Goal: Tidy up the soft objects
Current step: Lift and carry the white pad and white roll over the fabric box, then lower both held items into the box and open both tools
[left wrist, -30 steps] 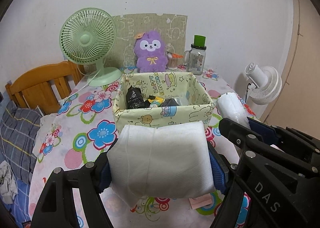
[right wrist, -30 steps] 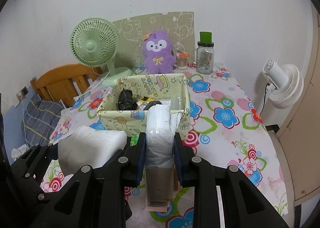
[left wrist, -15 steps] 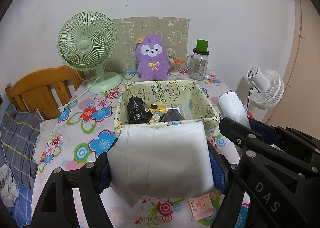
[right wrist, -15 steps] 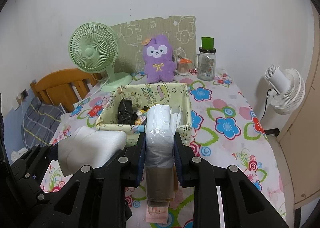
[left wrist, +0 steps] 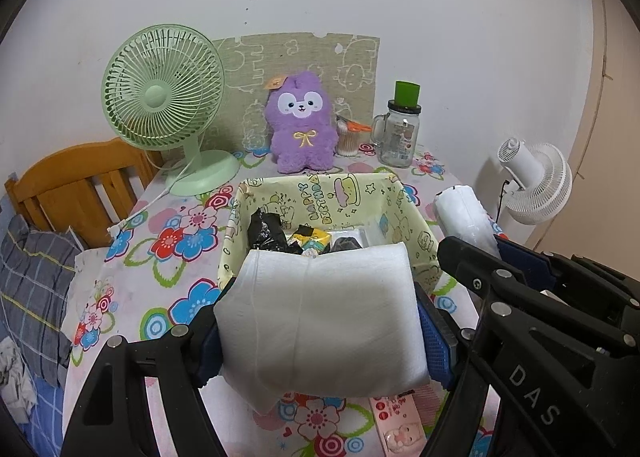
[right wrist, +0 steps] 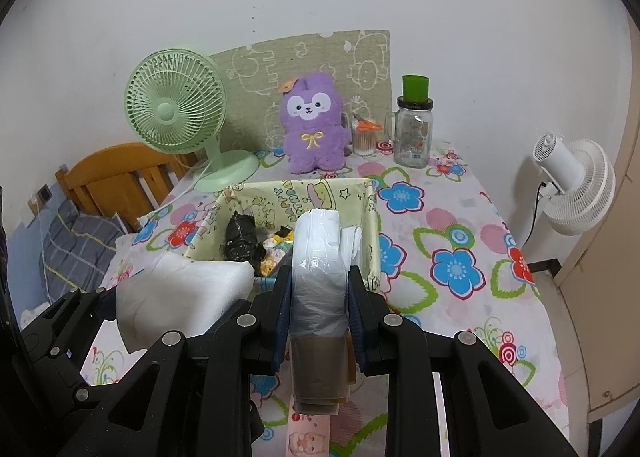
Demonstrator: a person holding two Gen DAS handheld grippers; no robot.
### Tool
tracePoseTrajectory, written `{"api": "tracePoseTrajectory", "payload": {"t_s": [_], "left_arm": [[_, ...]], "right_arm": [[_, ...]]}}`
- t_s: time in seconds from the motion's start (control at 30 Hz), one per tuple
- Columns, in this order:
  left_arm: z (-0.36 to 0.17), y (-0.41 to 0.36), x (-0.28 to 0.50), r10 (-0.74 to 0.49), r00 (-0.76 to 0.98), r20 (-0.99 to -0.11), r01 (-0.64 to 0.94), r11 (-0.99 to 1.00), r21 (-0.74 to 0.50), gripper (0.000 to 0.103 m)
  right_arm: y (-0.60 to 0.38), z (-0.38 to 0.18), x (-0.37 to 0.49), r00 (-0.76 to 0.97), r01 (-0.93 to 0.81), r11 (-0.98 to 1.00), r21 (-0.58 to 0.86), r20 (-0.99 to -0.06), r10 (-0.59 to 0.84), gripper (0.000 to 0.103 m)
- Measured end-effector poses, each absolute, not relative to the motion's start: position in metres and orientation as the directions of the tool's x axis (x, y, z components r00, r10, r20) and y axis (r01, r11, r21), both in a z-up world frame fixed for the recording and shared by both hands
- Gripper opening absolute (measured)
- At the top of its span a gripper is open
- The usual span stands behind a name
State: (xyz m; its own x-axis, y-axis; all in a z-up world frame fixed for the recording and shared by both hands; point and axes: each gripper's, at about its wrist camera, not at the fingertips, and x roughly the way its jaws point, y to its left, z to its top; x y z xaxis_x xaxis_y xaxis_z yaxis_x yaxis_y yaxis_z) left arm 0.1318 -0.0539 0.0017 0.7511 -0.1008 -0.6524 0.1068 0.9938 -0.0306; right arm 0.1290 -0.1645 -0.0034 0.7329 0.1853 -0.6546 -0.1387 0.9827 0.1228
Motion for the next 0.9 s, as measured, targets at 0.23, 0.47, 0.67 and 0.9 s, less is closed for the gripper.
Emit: {"api": "tracePoseTrajectory", "payload": {"t_s": [0.23,0.47,0.67,0.9], "left_arm": [[0.002,-0.052,0.144,-0.092,0.755,-0.649,0.101,0.995,-0.023,0.080],[0.001,-0.051,0.156,-0.089,0.756,-0.648,0.098,0.995,-0.022,0.080],[0.001,-0.052,0.167,-0.090,0.753,-0.652,0.099,0.995,-0.023,0.080],[-0.002,-0.054,0.185,-0.100,0.746,-0.658,0.110,0.994,-0.027,0.080]], "right_arm": [[-0.162,-0.003,0.139,0.733,-0.144,0.982,0.120,-0.654,0.188,0.029],[-0.160,-0.002,0.157,0.731,-0.147,0.982,0.114,-0.657,0.186,0.029],[-0.161,-0.003,0.170,0.727,-0.152,0.982,0.109,-0.661,0.186,0.029],[-0.163,-0.005,0.183,0.724,-0.145,0.984,0.107,-0.666,0.179,0.029]]}}
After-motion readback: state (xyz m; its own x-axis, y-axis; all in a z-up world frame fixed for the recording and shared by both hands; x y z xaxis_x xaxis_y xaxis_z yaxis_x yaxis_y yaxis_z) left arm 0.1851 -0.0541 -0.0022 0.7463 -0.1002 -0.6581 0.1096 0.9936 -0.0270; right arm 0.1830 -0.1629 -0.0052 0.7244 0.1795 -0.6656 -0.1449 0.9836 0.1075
